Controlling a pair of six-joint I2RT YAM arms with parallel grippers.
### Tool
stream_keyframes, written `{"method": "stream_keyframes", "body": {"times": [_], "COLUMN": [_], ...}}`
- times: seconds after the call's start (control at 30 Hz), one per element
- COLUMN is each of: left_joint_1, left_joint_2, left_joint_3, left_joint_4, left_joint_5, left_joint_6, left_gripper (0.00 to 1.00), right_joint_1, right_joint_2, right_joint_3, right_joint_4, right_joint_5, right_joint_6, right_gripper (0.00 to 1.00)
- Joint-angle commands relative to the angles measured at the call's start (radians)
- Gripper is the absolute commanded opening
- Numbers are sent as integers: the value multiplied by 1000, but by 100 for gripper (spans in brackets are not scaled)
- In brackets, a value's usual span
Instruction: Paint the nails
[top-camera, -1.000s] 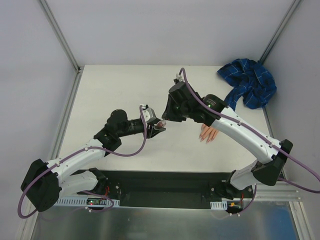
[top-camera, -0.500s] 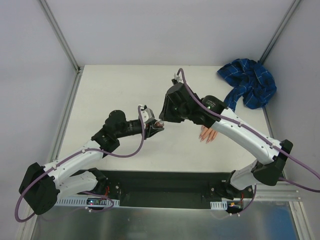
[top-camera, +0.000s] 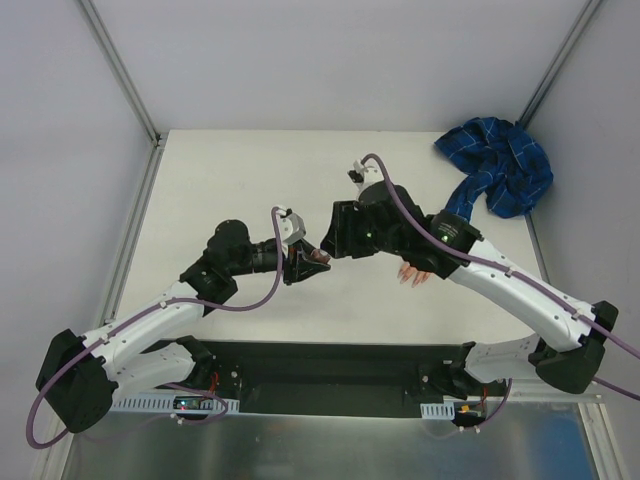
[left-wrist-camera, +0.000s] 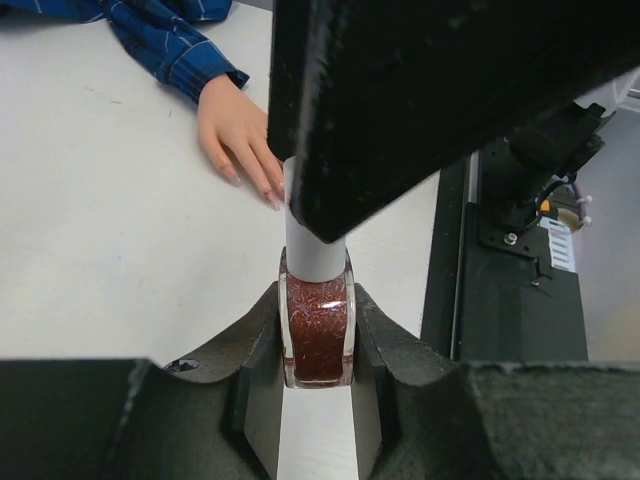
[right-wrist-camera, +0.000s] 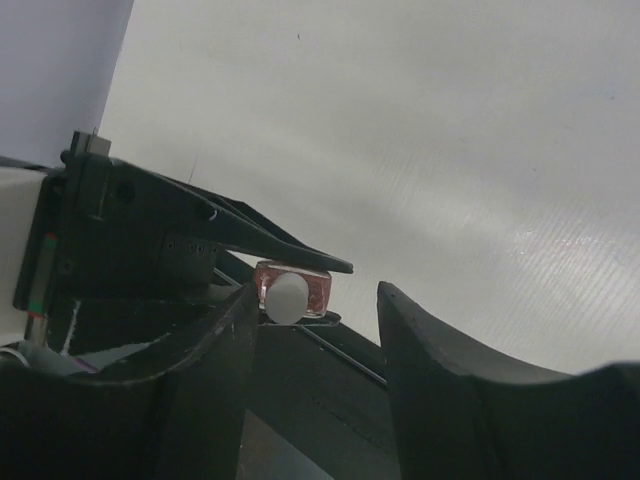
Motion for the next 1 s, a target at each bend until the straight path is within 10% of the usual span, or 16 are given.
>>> {"method": "stream_keyframes", "body": {"times": [0.0,0.17,0.63,0.73,0.97], "left_joint_1": [-13,-13,-13,-13,-13], "left_joint_2": [0,6,-6,-20,-48], "left_joint_3": [52,56,62,68,36], "left_joint_4": [45,46,42,30,74], "left_joint_5": [73,88,62,31,21], "left_joint_6": [-50,-51,-82,-97,-114], "left_gripper": [0,0,0,36,61], "right_joint_1": [9,7,32,35,33], "right_joint_2": [-85,-88,-50,-76,-173], "right_joint_3": [-64,-56,-53,-75,-139], "right_joint_4": [104,114,109,83,121], "right_joint_5": [-62,-96,-111,-51,25], "right_joint_6": [-71,-109,-117,-85,-8], "right_gripper": [54,51,1,1,1]}}
